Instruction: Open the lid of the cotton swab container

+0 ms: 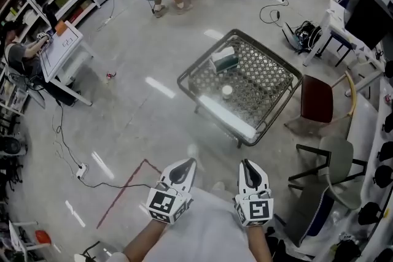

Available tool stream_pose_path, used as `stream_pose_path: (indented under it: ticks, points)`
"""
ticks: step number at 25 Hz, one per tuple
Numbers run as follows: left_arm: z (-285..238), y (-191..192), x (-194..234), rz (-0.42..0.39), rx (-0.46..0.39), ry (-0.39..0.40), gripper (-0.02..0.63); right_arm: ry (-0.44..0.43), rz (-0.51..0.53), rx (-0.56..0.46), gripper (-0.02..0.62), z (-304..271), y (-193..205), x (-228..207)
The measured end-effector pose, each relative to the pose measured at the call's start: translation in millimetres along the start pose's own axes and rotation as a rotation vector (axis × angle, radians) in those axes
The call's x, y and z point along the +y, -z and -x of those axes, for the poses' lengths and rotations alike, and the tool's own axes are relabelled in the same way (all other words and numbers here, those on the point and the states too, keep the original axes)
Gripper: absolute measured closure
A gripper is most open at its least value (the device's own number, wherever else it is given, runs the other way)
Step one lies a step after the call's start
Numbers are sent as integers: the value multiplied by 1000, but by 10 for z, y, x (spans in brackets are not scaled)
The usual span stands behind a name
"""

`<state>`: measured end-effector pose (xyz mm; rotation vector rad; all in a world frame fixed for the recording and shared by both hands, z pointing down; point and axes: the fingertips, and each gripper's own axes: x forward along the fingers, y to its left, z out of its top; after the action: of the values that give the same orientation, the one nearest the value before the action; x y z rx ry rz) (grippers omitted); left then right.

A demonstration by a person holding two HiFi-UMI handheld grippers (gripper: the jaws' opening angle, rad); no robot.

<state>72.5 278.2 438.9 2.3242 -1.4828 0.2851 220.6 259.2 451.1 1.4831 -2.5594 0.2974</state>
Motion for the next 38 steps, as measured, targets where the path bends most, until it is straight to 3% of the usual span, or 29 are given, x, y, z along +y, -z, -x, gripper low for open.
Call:
stream_pose_path:
  ticks: [5,17,22,25,30,33,38]
  points:
    - [-429,-13,185,11,24,38,598,18,7,27,594,-361,25,-171]
    - [-1427,-859,1193,-44,5,176,598,140,39,45,590,-1794,-412,-447]
    - [-1743,-1088,1703,-67,-16,241,598,216,48,30,512,-2337,-521,-466]
    - [-1959,-1152,1915,-81,-12,289,598,262,58,12,497,-2600,-547,-483]
    - [-2073,-1265,2068,-103,-14,346,598,305,40,24,478,-2851,-408,-472]
    - [-2126,-1223,2119,-97,-16,371,601,325,24,15,400,-2956,-248,-535]
    - [-2295,-1119,2198,-86,-41,401,603,324,122,20,399,-3193,65,-640]
